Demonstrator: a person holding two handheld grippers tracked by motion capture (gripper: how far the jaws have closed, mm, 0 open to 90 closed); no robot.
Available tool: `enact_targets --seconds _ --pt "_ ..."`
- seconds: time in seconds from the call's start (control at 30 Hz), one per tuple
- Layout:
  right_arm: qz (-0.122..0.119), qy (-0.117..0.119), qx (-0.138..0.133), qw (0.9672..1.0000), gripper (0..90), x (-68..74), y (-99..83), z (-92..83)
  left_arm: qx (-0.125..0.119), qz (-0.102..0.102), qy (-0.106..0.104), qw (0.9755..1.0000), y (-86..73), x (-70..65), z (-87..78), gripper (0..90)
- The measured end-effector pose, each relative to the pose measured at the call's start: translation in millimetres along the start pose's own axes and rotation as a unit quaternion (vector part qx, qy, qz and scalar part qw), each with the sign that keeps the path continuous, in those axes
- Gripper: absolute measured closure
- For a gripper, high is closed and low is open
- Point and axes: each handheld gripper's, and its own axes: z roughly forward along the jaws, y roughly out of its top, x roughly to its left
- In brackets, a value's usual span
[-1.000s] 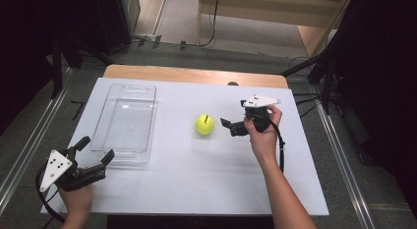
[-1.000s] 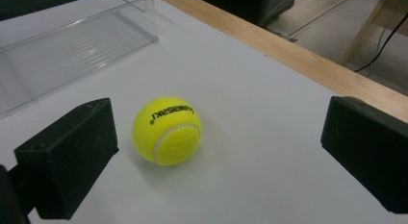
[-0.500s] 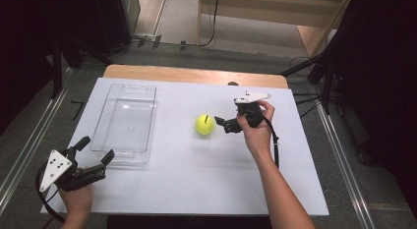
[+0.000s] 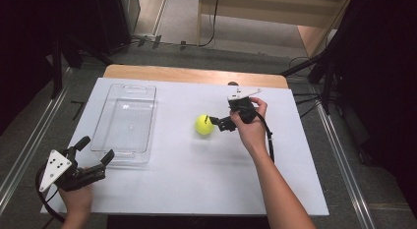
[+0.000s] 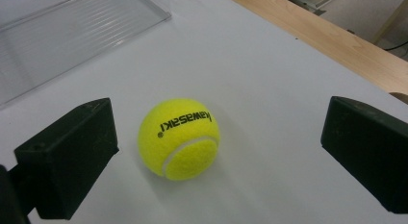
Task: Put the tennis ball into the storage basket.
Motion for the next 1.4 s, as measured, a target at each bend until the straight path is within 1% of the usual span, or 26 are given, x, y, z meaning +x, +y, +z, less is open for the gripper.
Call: enact_targets --seconds 0.4,0.53,0.6,0.63,0.7,1.0,1.2,1.4 --pt "-0.009 0.016 0.029 0.9994 0.0 1.5 8.5 12.1 0.0 -0.001 -0.001 1.0 0.0 0.1 0.1 11.0" --pt "-0.009 0.021 0.047 0.9986 0.0 2.9 10.6 16.7 0.0 -0.001 -0.001 1.0 0.1 0.1 0.0 11.1" --pt "-0.015 0.025 0.052 0.9982 0.0 2.8 11.4 20.0 0.0 -0.001 -0.001 1.0 0.1 0.2 0.0 11.1" --pt "-0.011 0.027 0.059 0.9978 0.0 3.8 11.6 20.8 0.0 -0.001 -0.001 1.0 0.0 0.1 0.0 11.1" --pt "-0.016 0.03 0.064 0.9973 0.0 3.9 12.3 23.6 0.0 -0.001 -0.001 1.0 0.1 0.1 0.1 11.1" --pt "-0.015 0.037 0.092 0.995 0.0 4.8 13.7 34.1 0.0 -0.002 -0.001 1.0 0.1 0.3 -0.1 11.1" --pt "-0.012 0.044 0.11 0.9929 0.0 5.7 14.7 40.9 -0.001 -0.003 -0.002 1.0 0.1 0.4 -0.2 11.1" --pt "-0.017 0.053 0.13 0.99 0.0 7.9 15.6 48.4 0.0 -0.003 -0.001 1.0 0.1 0.6 -0.4 11.1"
